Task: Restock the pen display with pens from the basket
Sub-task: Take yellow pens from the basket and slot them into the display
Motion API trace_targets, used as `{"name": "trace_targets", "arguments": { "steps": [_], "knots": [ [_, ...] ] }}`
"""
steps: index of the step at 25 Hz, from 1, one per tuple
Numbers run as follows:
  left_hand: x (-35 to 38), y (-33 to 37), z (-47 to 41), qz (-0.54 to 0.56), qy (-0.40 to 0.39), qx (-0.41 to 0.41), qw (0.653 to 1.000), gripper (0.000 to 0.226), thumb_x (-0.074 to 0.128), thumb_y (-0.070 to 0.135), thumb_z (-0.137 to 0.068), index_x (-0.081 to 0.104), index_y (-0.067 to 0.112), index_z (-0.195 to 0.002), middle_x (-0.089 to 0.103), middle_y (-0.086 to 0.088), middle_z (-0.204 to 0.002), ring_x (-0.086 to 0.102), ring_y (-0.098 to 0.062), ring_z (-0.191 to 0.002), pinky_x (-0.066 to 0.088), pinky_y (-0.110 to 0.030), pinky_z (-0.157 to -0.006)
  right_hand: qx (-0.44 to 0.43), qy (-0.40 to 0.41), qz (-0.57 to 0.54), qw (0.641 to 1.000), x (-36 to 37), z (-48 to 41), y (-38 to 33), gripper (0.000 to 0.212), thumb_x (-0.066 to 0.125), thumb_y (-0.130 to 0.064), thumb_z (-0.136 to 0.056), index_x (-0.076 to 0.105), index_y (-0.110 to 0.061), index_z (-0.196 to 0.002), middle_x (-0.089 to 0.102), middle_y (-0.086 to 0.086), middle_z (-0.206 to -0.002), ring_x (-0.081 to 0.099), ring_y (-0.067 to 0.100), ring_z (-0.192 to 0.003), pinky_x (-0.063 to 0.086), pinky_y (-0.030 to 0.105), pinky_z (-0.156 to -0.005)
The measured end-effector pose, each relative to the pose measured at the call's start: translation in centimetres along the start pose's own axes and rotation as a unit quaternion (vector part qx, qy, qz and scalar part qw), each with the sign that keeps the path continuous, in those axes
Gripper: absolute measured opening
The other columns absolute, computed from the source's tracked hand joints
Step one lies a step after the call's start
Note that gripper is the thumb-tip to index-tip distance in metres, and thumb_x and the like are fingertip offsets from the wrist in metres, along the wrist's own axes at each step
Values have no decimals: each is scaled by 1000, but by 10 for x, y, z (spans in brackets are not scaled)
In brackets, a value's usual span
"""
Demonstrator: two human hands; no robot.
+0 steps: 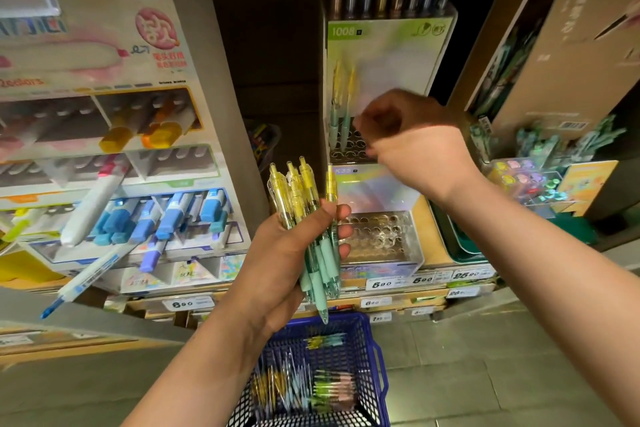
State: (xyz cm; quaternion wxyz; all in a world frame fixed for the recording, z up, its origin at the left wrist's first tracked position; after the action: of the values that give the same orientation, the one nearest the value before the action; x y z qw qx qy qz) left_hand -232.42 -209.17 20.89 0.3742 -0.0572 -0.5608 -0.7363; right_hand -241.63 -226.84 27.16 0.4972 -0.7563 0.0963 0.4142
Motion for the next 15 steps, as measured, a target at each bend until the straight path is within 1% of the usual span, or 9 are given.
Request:
{"name": "trace_targets", "arguments": {
  "steps": [2,3,4,6,7,9,11,13,15],
  "knots": [
    [0,3,-1,-2,0,9,1000,30,70,20,-94,71,0,-116,75,-14,-100,71,-20,-82,59,-30,-70,9,-173,-39,984,2,26,-3,14,62,-44,-95,70,-34,-90,73,-21,-76,66,-11,-67,46,4,-57],
    [0,4,-2,-3,3,11,1000,25,70,21,-94,75,4,-111,75,-15,-100,71,-20,-82,60,-30,-70,11,-242,-78,967,5,36,-6,15,61,-43,-96,71,-34,-90,73,-21,-79,67,-11,-70,49,5,-60],
    [0,6,-2,-2,8,9,1000,24,70,22,-94,76,4,-109,75,-17,-99,72,-21,-82,60,-31,-70,7,-273,-111,956,7,43,-7,16,60,-39,-98,73,-32,-90,74,-17,-81,70,-6,-74,54,11,-67],
    [1,7,-2,7,21,4,1000,29,70,22,-94,74,1,-113,75,-19,-99,73,-23,-83,60,-31,-71,16,-262,-164,951,11,46,-7,14,63,-31,-97,75,-27,-90,76,-4,-84,74,8,-78,61,31,-80],
    [1,7,-3,11,29,2,1000,31,69,22,-95,72,-1,-115,76,-20,-101,74,-24,-86,61,-31,-72,33,-252,-202,946,12,45,-6,12,66,-27,-96,76,-24,-91,76,2,-85,75,14,-78,62,34,-82],
    [1,5,-4,16,45,-5,999,31,67,20,-97,72,-3,-116,76,-22,-104,76,-25,-88,61,-32,-73,77,-239,-282,926,13,44,-3,7,71,-20,-93,76,-16,-94,76,9,-85,75,18,-75,62,30,-78],
    [1,3,-6,29,67,-9,997,30,65,19,-98,71,-5,-115,76,-23,-104,76,-25,-87,62,-33,-75,103,-203,-319,920,11,39,-3,9,74,-18,-90,76,-13,-97,78,8,-85,75,19,-81,61,26,-77],
    [-1,2,-7,43,79,-12,996,24,66,17,-97,75,-2,-108,77,-19,-105,76,-23,-86,63,-33,-76,97,-110,-360,921,1,25,-6,3,76,-15,-88,75,-14,-91,78,6,-83,76,19,-81,60,23,-74],
    [-5,1,-5,37,65,-21,997,22,69,20,-95,77,1,-104,77,-15,-99,73,-21,-80,62,-32,-71,45,-2,-353,935,-13,5,-12,6,77,-15,-88,73,-20,-85,78,5,-79,76,19,-78,61,27,-72]
  ]
}}
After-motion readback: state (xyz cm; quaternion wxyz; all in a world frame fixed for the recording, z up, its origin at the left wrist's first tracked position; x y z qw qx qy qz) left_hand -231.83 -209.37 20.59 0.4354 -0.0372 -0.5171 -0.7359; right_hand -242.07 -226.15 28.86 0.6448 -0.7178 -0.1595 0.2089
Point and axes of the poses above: each hand's wrist, its own z-axis away from the middle knuckle, its own x-axis out of the palm, y = z × x, the point moved 1 cm from there along -z, towards the middle knuckle
